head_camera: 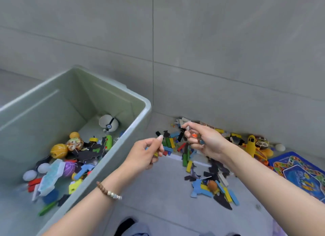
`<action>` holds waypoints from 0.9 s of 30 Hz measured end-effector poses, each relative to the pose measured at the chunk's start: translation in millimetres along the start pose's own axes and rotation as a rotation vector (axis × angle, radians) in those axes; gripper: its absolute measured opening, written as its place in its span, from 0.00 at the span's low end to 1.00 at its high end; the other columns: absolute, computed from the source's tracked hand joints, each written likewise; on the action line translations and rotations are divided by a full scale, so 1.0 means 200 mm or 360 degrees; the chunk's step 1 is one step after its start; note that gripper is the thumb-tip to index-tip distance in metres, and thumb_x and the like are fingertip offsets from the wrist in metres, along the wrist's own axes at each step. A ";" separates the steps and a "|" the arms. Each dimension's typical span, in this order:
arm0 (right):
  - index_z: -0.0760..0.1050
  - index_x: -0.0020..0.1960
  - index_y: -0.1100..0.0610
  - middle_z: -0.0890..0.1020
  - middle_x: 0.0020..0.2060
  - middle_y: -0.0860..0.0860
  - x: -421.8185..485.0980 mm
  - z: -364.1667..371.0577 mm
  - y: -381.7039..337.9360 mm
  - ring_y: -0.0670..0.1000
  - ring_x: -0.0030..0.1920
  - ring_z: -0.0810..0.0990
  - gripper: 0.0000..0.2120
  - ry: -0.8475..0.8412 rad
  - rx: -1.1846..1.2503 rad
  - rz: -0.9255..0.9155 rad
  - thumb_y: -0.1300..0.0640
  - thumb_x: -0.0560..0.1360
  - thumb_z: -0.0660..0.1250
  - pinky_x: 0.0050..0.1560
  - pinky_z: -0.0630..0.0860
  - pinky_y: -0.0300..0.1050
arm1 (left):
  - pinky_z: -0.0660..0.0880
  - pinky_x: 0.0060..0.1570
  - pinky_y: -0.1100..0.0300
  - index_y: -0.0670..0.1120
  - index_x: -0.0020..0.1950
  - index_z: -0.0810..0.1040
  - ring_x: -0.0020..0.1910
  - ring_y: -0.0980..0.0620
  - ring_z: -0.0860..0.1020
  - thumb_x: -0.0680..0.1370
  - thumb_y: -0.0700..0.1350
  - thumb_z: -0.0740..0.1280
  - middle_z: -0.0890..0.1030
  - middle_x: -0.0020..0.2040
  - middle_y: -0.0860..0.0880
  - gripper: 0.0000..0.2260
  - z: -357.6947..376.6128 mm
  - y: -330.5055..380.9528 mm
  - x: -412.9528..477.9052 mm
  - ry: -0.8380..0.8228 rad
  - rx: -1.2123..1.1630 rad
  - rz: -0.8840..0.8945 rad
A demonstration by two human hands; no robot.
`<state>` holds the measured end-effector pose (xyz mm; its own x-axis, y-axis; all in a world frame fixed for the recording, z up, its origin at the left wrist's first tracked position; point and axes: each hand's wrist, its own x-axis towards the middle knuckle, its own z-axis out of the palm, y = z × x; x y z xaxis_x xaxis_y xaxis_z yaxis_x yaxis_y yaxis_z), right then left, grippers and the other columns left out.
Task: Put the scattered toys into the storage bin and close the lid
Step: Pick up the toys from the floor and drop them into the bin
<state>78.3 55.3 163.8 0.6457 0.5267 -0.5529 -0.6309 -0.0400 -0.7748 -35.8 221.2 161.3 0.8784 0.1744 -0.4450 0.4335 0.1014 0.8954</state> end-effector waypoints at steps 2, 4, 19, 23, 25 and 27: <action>0.72 0.45 0.57 0.69 0.30 0.49 -0.02 0.19 -0.13 0.42 0.22 0.61 0.09 -0.0002 -0.0183 -0.0038 0.54 0.80 0.58 0.18 0.54 0.32 | 0.55 0.21 0.69 0.45 0.34 0.72 0.22 0.58 0.62 0.80 0.50 0.60 0.72 0.26 0.54 0.17 -0.12 0.16 -0.13 0.0026 0.0024 0.0139; 0.72 0.45 0.57 0.69 0.30 0.48 0.01 0.42 -0.20 0.42 0.21 0.60 0.09 -0.0091 -0.0344 -0.0043 0.53 0.80 0.59 0.18 0.54 0.31 | 0.56 0.20 0.70 0.45 0.35 0.74 0.22 0.58 0.63 0.80 0.49 0.60 0.73 0.27 0.53 0.16 -0.30 0.25 -0.22 0.0136 0.0002 0.0226; 0.67 0.65 0.67 0.69 0.39 0.56 0.74 1.32 0.44 0.53 0.42 0.74 0.14 -0.0066 -0.0406 0.0737 0.68 0.80 0.57 0.47 0.79 0.42 | 0.80 0.40 0.62 0.35 0.68 0.68 0.46 0.47 0.77 0.80 0.33 0.58 0.74 0.60 0.40 0.16 -1.25 -0.45 0.05 0.0662 -0.0819 -0.0662; 0.67 0.63 0.62 0.71 0.46 0.54 0.80 1.31 0.43 0.52 0.46 0.73 0.12 -0.0038 -0.0657 0.0782 0.65 0.80 0.55 0.57 0.74 0.50 | 0.74 0.54 0.53 0.38 0.69 0.69 0.53 0.45 0.75 0.80 0.33 0.59 0.75 0.60 0.41 0.17 -1.31 -0.54 0.10 0.0683 -0.0673 -0.0627; 0.68 0.62 0.60 0.75 0.51 0.56 0.80 1.28 0.40 0.52 0.45 0.72 0.11 -0.0018 -0.0902 0.0701 0.64 0.80 0.56 0.58 0.74 0.48 | 0.76 0.51 0.53 0.40 0.67 0.71 0.56 0.47 0.73 0.80 0.35 0.60 0.75 0.63 0.43 0.15 -1.34 -0.55 0.10 0.0735 -0.0542 -0.0604; 0.67 0.67 0.62 0.74 0.62 0.59 0.80 1.25 0.37 0.54 0.53 0.74 0.16 -0.0005 -0.1109 0.0568 0.63 0.80 0.58 0.59 0.72 0.49 | 0.76 0.44 0.56 0.42 0.65 0.73 0.56 0.48 0.72 0.80 0.38 0.60 0.75 0.61 0.45 0.13 -1.37 -0.55 0.08 0.0821 -0.0391 -0.0577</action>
<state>27.1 348.4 95.1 0.4527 0.3839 -0.8048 -0.3840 -0.7306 -0.5645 -124.5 480.4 52.6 0.4510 0.5261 -0.7210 0.5708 0.4510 0.6862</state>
